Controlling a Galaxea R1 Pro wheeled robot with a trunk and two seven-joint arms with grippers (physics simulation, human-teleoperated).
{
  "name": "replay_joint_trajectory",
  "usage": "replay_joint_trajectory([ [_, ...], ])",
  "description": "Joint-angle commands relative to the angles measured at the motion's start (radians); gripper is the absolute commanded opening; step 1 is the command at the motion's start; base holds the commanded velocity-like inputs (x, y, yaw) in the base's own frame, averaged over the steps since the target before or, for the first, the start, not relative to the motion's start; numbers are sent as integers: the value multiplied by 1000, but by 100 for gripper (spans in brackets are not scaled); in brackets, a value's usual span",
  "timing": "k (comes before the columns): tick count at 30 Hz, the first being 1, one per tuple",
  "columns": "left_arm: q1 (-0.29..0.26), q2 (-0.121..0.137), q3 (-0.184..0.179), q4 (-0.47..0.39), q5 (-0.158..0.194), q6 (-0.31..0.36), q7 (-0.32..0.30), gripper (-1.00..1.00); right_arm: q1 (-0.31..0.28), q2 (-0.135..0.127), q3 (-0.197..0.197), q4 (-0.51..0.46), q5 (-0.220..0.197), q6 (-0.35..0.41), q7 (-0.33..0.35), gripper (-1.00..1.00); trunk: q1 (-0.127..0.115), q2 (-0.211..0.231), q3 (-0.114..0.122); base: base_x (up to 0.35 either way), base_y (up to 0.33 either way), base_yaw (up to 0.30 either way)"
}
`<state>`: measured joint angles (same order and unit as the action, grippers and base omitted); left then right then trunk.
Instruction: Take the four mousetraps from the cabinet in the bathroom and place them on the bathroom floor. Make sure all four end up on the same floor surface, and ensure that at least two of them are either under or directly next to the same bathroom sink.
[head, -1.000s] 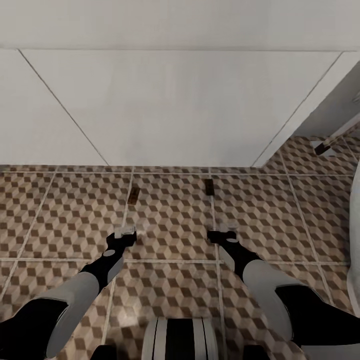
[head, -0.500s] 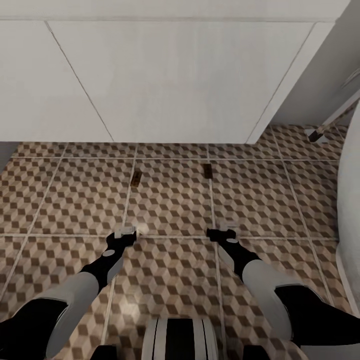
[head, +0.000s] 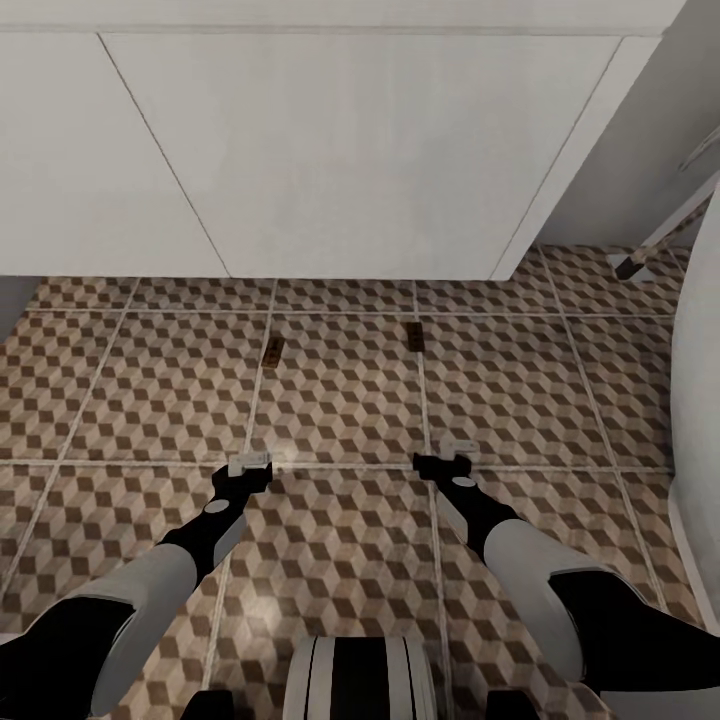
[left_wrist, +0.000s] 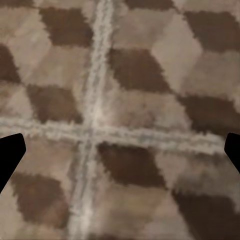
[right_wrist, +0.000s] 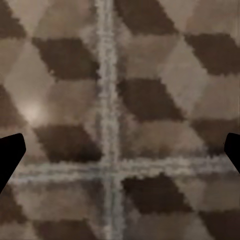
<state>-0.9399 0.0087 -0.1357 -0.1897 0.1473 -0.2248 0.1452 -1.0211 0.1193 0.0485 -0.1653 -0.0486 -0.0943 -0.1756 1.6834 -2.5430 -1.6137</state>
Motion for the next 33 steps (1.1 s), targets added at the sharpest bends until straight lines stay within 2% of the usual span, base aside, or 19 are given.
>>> replay_joint_trajectory([
  [1,0,0,-9,1,10,-3,4,100,-1,0,6,1,-5,-6,-6,100,0,0,0,-10,0,0],
  [22,0,-6,-10,21,12,-5,4,100,-1,3,7,-5,-3,-17,-25,100,0,0,0,-2,0,0],
  [33,0,-35,-19,35,10,-6,8,100,-1,3,7,-6,-4,-14,-58,100,0,0,0,0,0,0],
])
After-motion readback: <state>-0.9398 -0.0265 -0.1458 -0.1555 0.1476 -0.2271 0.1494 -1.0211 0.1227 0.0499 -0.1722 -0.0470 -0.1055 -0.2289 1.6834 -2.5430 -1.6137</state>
